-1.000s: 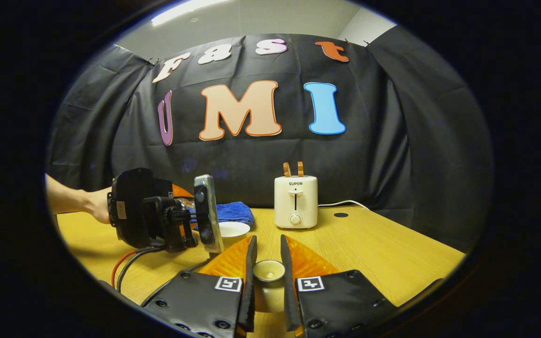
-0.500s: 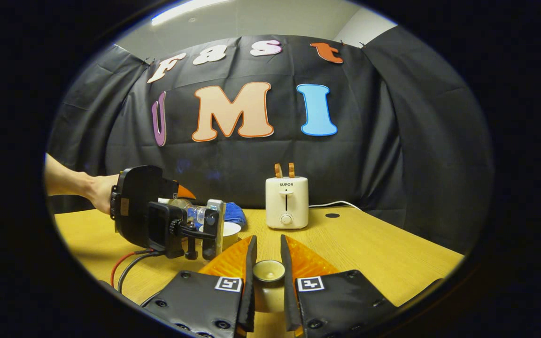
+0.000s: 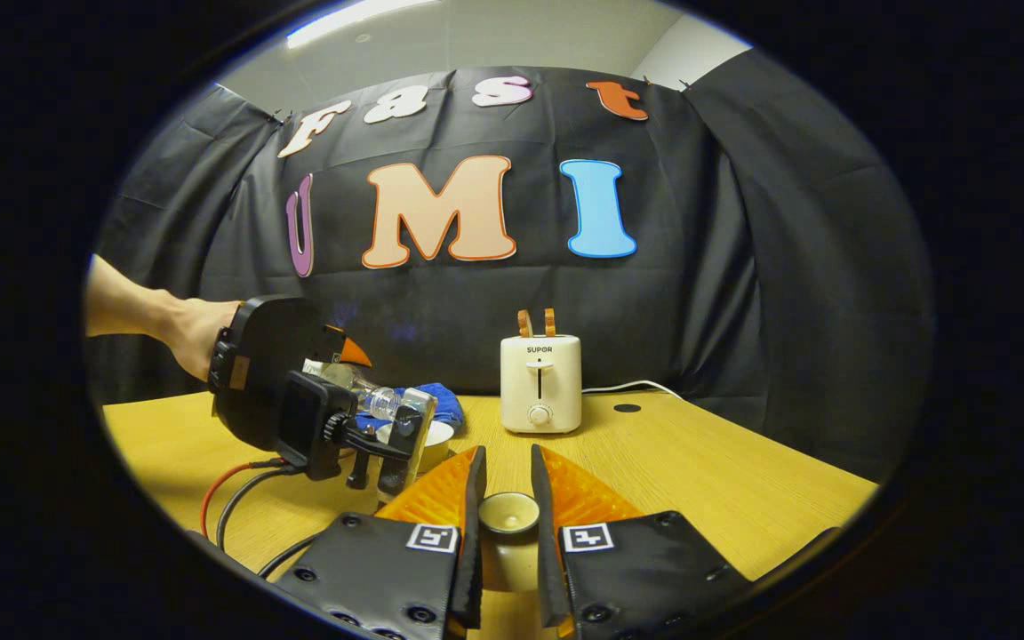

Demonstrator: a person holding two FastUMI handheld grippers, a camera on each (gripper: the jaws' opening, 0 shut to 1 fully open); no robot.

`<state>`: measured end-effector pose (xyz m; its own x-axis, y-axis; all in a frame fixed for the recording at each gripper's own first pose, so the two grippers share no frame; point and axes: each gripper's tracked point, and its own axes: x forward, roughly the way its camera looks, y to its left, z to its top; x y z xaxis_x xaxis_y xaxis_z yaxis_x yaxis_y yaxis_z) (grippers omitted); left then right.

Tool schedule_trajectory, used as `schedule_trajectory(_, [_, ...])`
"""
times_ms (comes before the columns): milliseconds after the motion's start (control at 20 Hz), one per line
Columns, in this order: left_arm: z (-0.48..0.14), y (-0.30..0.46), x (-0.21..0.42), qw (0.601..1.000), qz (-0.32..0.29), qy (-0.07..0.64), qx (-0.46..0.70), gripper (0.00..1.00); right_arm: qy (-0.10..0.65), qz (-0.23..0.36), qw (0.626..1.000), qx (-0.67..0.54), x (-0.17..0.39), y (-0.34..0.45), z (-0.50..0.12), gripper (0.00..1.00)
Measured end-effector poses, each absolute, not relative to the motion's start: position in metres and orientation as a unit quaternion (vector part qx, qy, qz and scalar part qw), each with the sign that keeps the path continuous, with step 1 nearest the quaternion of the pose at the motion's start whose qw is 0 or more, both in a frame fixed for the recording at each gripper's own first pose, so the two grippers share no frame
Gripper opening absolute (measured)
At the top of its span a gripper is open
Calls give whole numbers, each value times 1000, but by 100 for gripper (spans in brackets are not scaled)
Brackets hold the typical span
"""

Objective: Open the teacup lid with one hand, grasp the water bottle and pour water into the teacup with the other hand; after pouring, place the water bottle on the coaster and then close the teacup lid.

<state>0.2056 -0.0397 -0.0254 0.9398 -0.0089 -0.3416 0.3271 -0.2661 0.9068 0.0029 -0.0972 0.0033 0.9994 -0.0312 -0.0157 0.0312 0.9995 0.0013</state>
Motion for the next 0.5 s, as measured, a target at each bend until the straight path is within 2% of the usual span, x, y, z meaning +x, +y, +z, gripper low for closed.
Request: schedule_trajectory(500, [-6,-38,206,540,-133,116,823,67,8,-14,1000,1,3,-97,4,29])
